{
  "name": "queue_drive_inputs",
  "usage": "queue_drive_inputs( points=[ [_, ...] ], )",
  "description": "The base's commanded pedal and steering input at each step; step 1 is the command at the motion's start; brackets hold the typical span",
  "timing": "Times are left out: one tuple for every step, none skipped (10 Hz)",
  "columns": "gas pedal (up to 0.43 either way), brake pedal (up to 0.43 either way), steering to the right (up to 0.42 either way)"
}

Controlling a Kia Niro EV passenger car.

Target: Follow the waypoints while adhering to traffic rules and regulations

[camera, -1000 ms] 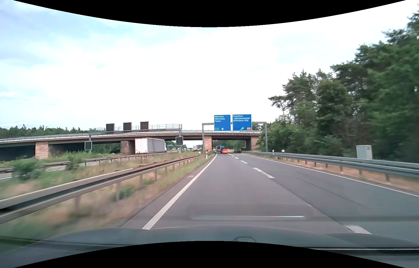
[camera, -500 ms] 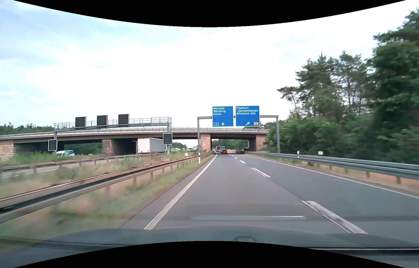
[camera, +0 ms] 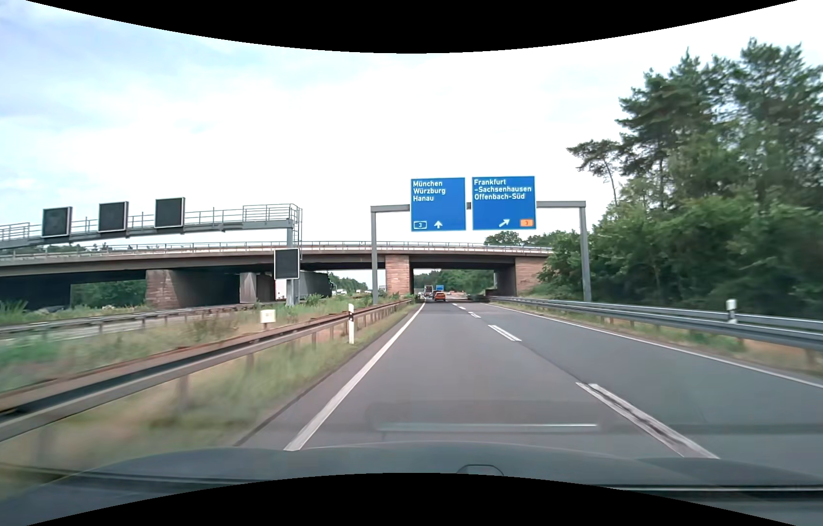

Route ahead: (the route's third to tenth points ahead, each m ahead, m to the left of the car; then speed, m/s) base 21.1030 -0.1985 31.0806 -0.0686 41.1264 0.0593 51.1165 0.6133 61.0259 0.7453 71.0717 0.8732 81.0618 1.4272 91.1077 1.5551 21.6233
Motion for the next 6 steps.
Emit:
queue_drive_inputs(
  points=[
    [0.177,0.000,-0.010],
    [0.177,0.000,-0.010],
    [0.177,0.000,-0.009],
    [0.177,0.000,-0.009],
    [0.177,0.000,-0.009],
    [0.177,0.000,-0.009]
  ],
)
